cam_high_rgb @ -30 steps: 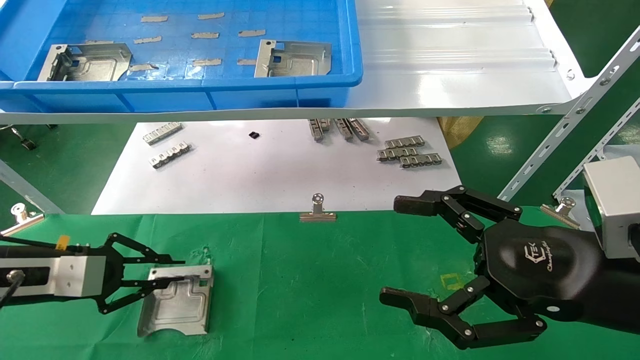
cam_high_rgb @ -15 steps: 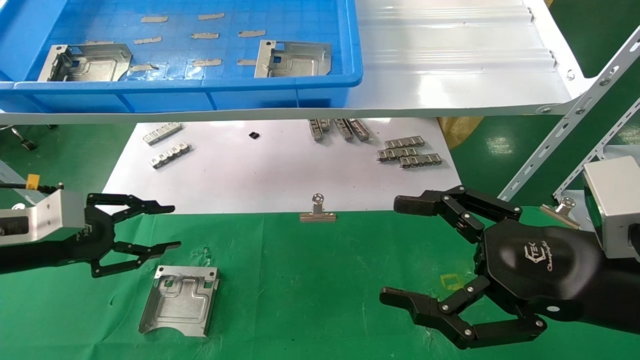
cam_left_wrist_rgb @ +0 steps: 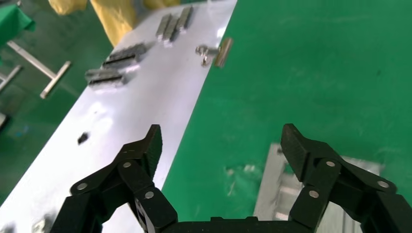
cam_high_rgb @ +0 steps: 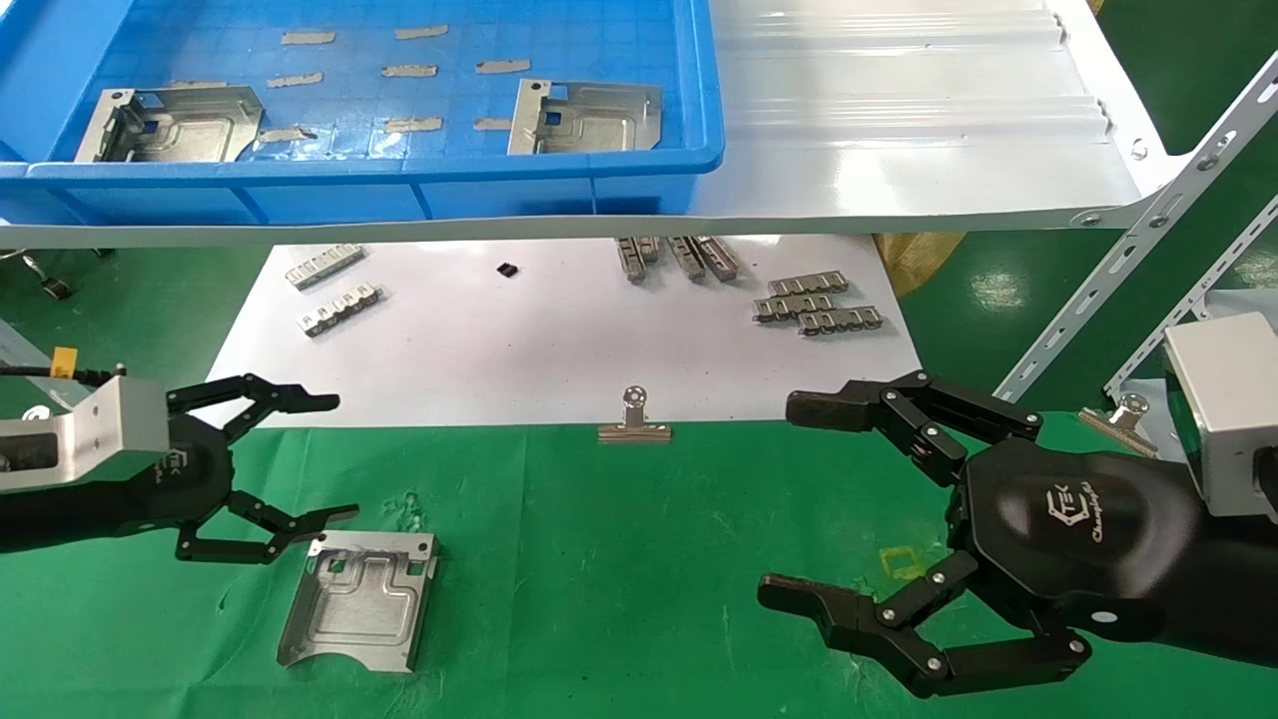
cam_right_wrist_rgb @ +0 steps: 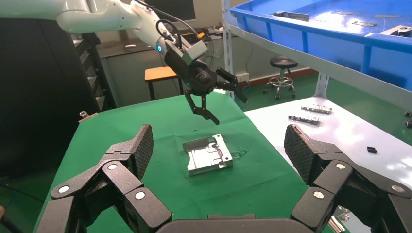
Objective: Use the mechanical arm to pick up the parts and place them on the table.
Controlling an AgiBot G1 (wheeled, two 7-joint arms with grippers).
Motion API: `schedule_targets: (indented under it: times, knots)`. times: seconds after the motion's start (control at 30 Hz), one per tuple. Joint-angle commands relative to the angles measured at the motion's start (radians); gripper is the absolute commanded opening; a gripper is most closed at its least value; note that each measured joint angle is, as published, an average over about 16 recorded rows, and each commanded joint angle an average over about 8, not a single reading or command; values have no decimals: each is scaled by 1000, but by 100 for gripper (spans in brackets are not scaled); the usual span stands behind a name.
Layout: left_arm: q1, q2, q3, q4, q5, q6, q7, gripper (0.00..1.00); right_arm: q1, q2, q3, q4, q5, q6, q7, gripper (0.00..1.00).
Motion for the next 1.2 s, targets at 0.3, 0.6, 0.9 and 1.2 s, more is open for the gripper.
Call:
schedule_targets:
  times: [0.3, 0.6, 0.9, 1.2]
  knots:
    - [85, -23, -85, -169, -38, -16, -140, 100, 0, 0, 0, 0, 0, 0, 0, 100]
    - [169, -45, -168, -335, -75, -31, -276, 100, 0, 0, 0, 0, 0, 0, 0, 100]
    - [253, -68, -252, -502, -113, -47, -414, 100, 0, 0, 0, 0, 0, 0, 0, 100]
    - [337, -90, -335, -668, -150, -62, -550, 100, 0, 0, 0, 0, 0, 0, 0, 100]
